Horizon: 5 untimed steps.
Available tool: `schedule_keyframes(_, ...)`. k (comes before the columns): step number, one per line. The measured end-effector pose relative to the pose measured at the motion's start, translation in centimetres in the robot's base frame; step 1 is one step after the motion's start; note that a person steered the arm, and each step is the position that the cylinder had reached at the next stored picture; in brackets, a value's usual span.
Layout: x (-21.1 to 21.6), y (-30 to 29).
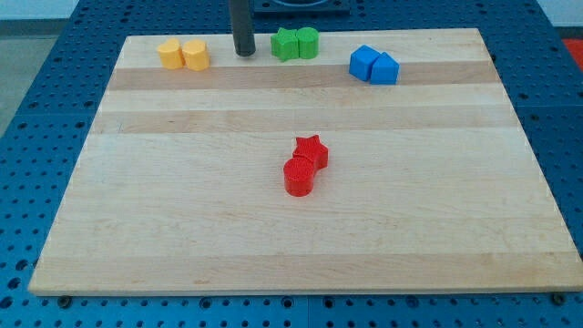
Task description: Move the yellow blocks to the top left side of the board
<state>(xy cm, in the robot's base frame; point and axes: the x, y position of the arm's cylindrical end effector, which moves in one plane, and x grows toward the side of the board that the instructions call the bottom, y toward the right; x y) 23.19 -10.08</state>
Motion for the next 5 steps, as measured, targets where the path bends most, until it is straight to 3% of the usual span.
schedule_keyframes(5, 1.8, -4.6)
